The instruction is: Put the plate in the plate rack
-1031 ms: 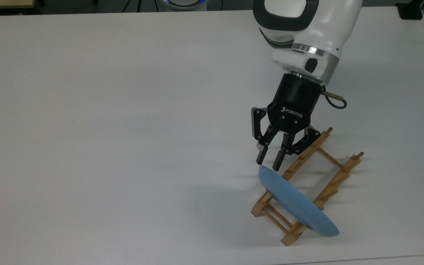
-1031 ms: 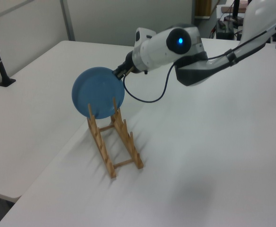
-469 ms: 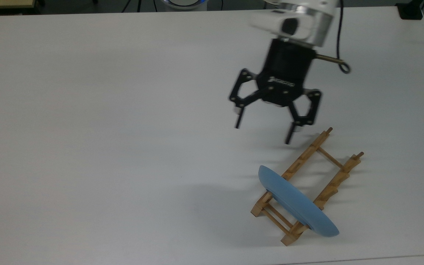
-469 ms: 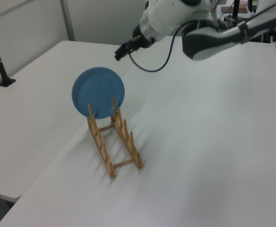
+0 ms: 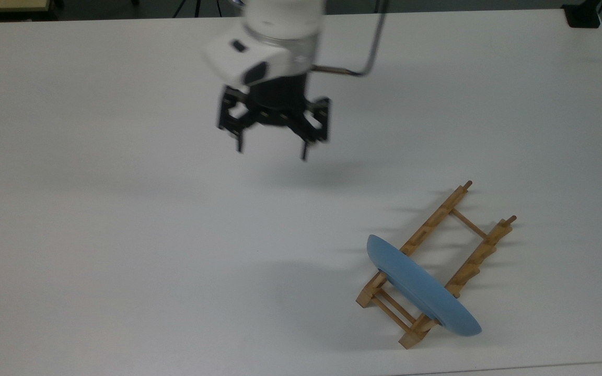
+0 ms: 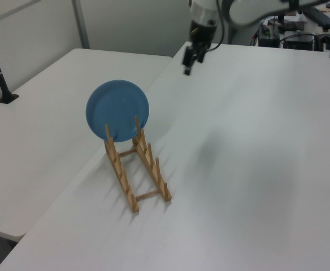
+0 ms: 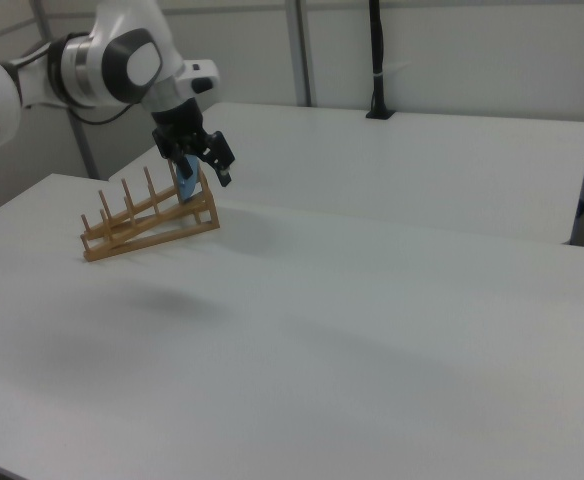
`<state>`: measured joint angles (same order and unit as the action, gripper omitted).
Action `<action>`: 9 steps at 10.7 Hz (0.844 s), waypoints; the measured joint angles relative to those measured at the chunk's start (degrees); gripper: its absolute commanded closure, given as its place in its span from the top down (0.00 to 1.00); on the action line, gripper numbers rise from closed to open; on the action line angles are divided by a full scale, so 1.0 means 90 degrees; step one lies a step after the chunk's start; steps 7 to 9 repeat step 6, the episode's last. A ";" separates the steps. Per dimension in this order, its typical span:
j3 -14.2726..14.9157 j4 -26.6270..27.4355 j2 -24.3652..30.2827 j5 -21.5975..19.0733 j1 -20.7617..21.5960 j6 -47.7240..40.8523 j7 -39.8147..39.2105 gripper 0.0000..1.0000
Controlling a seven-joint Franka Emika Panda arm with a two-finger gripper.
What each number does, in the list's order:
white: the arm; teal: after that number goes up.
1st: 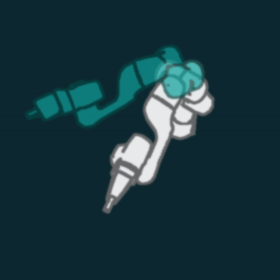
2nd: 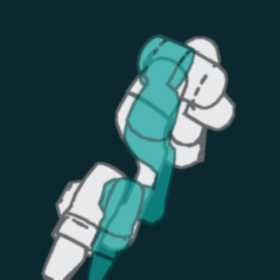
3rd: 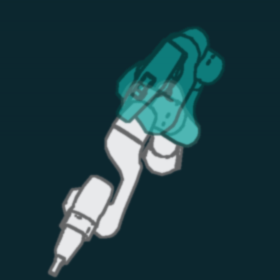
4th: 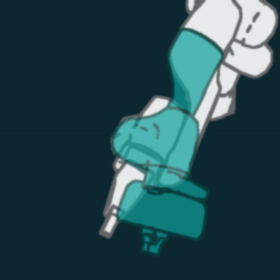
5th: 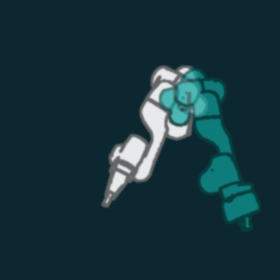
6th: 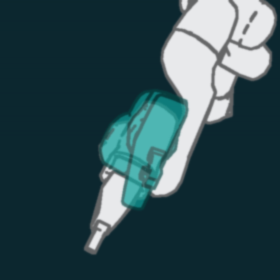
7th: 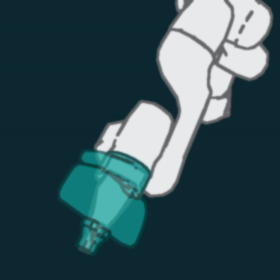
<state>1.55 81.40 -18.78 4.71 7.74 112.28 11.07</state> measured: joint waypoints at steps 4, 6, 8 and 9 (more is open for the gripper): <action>0.0007 0.0085 0.0746 -0.0490 -0.0581 -0.1826 -0.1131 1.00; 0.0006 0.0362 0.1065 -0.0490 -0.0662 -0.1931 -0.1141 1.00; 0.0006 0.0362 0.1065 -0.0490 -0.0662 -0.1931 -0.1141 1.00; 0.0006 0.0362 0.1065 -0.0490 -0.0662 -0.1931 -0.1141 1.00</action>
